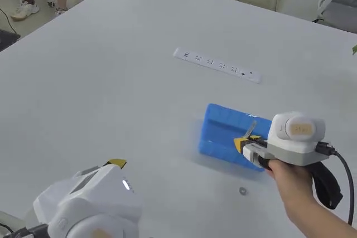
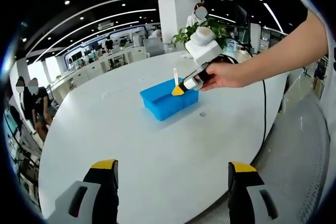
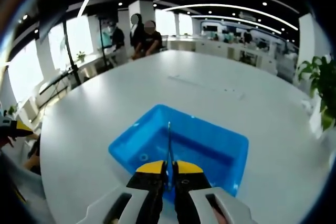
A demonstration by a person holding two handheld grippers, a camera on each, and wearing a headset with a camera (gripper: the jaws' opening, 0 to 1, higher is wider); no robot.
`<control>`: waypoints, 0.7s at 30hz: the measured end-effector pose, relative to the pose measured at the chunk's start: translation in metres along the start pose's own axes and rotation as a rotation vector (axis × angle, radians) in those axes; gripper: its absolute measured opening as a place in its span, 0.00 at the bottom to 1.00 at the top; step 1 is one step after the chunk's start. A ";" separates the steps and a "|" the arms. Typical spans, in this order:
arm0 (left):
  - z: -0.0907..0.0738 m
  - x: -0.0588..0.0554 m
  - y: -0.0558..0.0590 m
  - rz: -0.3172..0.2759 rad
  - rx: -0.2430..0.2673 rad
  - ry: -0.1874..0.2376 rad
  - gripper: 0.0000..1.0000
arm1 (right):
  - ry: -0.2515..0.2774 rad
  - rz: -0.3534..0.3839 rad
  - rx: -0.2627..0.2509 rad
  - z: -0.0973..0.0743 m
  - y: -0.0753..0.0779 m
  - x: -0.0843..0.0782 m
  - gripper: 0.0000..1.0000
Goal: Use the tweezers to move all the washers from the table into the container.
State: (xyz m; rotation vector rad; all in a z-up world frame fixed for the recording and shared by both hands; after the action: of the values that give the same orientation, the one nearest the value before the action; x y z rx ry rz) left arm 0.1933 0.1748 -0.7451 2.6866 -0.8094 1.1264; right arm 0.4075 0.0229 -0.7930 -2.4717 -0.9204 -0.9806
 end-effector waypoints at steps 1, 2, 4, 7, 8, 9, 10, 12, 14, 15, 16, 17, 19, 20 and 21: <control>0.000 0.000 0.000 0.003 0.002 0.001 0.88 | 0.001 -0.001 -0.001 -0.001 -0.001 0.000 0.03; 0.000 0.001 0.000 0.004 0.003 0.001 0.88 | 0.002 -0.004 -0.001 -0.001 -0.001 0.000 0.03; 0.000 0.001 0.000 0.006 0.004 0.000 0.87 | 0.001 -0.001 -0.001 -0.001 0.000 0.000 0.03; -0.001 0.002 0.000 0.007 0.006 0.005 0.87 | 0.003 0.008 0.001 0.001 0.002 -0.001 0.03; -0.001 0.003 0.001 0.007 0.005 0.010 0.87 | 0.004 0.011 0.001 0.000 0.002 -0.001 0.03; -0.001 0.003 0.001 0.005 0.005 0.011 0.87 | 0.004 0.013 0.001 0.000 0.002 -0.001 0.03; -0.001 0.003 0.001 0.006 0.006 0.011 0.87 | 0.004 0.018 0.002 0.000 0.002 -0.001 0.03; -0.001 0.003 0.002 0.012 0.009 0.010 0.87 | -0.002 0.026 0.008 -0.001 0.001 -0.001 0.03; -0.002 0.003 0.001 0.011 0.009 0.015 0.87 | -0.003 0.037 0.020 0.001 0.004 -0.001 0.03; -0.003 0.004 0.001 0.011 0.010 0.017 0.87 | -0.015 0.055 0.030 0.001 0.005 0.000 0.03; -0.004 0.004 0.001 0.013 0.012 0.018 0.87 | -0.018 0.056 0.025 0.000 0.006 0.001 0.03; -0.005 0.004 0.000 0.016 0.015 0.020 0.87 | -0.019 0.072 0.029 -0.002 0.005 -0.001 0.03; -0.006 0.004 0.000 0.018 0.018 0.022 0.87 | -0.019 0.090 0.009 -0.006 0.010 0.000 0.04; -0.007 0.003 -0.001 0.016 0.020 0.022 0.87 | -0.007 0.088 0.001 -0.008 0.011 0.002 0.04; -0.007 0.003 -0.001 0.015 0.022 0.022 0.87 | 0.003 0.099 0.000 -0.010 0.009 0.002 0.04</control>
State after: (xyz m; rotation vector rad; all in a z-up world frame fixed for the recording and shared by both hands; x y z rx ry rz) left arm 0.1912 0.1766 -0.7377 2.6857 -0.8200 1.1727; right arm 0.4101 0.0119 -0.7850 -2.4887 -0.7881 -0.9514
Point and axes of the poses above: the centre of the closed fingertips' face, and the gripper's own axes: z roughly forward along the fingers, y roughly to its right, x roughly out of its top, the point moved 4 cm from there along -z, roughly backward along the fingers, and after that the axes turned 6 degrees about -y, right-handed, at the moved point
